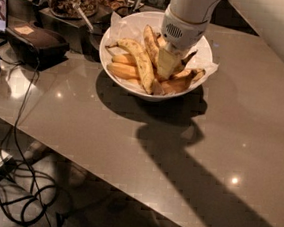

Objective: Pick banana from white bowl

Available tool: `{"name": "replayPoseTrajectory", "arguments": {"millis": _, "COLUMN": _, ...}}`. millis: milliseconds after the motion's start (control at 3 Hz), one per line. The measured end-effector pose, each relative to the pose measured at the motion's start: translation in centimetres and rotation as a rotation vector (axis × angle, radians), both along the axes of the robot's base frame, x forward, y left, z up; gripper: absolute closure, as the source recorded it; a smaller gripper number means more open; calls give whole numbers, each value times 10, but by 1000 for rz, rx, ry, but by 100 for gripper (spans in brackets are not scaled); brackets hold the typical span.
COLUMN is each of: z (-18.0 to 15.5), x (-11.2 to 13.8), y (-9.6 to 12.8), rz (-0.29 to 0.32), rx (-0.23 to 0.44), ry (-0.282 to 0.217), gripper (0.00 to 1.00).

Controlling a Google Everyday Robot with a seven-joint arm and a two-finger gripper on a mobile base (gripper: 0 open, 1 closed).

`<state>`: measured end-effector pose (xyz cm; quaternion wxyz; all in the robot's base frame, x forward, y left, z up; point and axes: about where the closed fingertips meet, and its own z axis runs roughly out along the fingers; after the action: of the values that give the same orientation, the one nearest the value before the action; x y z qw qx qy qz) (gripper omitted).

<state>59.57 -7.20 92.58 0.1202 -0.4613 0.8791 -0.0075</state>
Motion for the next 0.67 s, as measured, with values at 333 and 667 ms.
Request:
{"name": "replayPoseTrajectory", "arguments": {"millis": 333, "z": 2, "x": 1, "y": 1, "rz": 3, "rx": 5, "ry": -12, "gripper": 100}}
{"name": "replayPoseTrajectory", "arguments": {"millis": 667, "z": 16, "x": -6, "y": 0, "rz": 44, "rx": 73, "ry": -34, "gripper": 100}}
